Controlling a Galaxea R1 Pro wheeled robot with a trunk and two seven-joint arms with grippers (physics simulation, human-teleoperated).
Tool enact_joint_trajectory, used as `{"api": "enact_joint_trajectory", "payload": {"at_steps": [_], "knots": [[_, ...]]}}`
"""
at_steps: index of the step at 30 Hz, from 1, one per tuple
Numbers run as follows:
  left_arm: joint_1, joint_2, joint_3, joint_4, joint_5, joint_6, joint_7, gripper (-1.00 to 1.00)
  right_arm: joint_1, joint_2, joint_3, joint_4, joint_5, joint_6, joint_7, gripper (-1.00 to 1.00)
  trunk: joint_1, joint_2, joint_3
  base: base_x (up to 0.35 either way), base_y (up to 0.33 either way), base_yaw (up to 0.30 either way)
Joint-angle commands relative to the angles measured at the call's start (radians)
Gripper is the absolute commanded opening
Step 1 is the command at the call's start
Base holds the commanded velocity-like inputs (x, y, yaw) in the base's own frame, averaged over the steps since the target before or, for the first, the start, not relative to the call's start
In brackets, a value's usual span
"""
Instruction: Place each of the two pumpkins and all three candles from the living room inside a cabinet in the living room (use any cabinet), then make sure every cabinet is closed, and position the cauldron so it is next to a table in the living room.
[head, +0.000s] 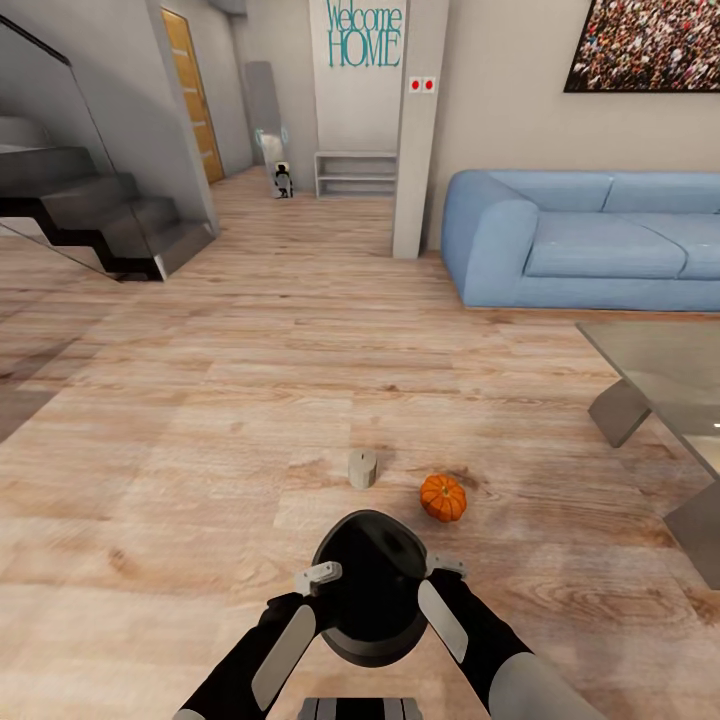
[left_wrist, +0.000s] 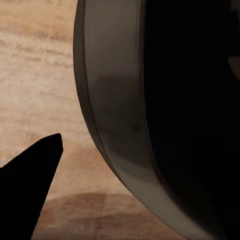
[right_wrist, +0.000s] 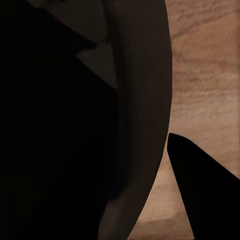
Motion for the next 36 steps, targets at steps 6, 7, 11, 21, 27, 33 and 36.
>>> {"api": "enact_joint_trajectory", "payload": {"at_steps": [6,7,11,21,27,33,36], "knots": [[0.000,0.001,0.000,0.000,0.001,0.000,0.000,-1.00,0.000,0.000,0.001,0.000,-0.010,-0.003,0.000,-1.00,0.000,0.000,0.000,0.000,0.000,0.000],[0.000,0.001,0.000,0.000,0.001,0.000,0.000,-1.00,0.000,0.000,0.001,0.000,-0.010,-0.003,0.000,-1.00,0.000,0.000,0.000,0.000,0.000,0.000],[0.000,0.002,0.000,0.000,0.000,0.000,0.000,-1.00,0.000,0.000,0.001,0.000,-0.010,-0.003,0.000,-1.00,0.000,0.000,0.000,0.000,0.000,0.000],[0.000,0.002,0.000,0.000,0.000,0.000,0.000,-1.00,0.000,-0.001,0.039,-0.001,-0.008,-0.006,0.000,-1.00,0.000,0.000,0.000,0.000,0.000,0.000],[0.000,0.002,0.000,0.000,0.000,0.000,0.000,-1.00,0.000,-0.003,0.041,-0.001,-0.009,-0.006,0.002,-1.00,0.000,0.000,0.000,0.000,0.000,0.000],[0.000,0.002,0.000,0.000,0.000,0.000,0.000,-1.00,0.000,-0.003,0.041,-0.001,-0.010,-0.006,0.004,-1.00,0.000,0.000,0.000,0.000,0.000,0.000],[0.000,0.002,0.000,0.000,0.000,0.000,0.000,-1.00,0.000,-0.003,0.041,-0.001,-0.010,-0.006,0.004,-1.00,-0.001,0.001,0.012,0.000,0.000,0.000]]}}
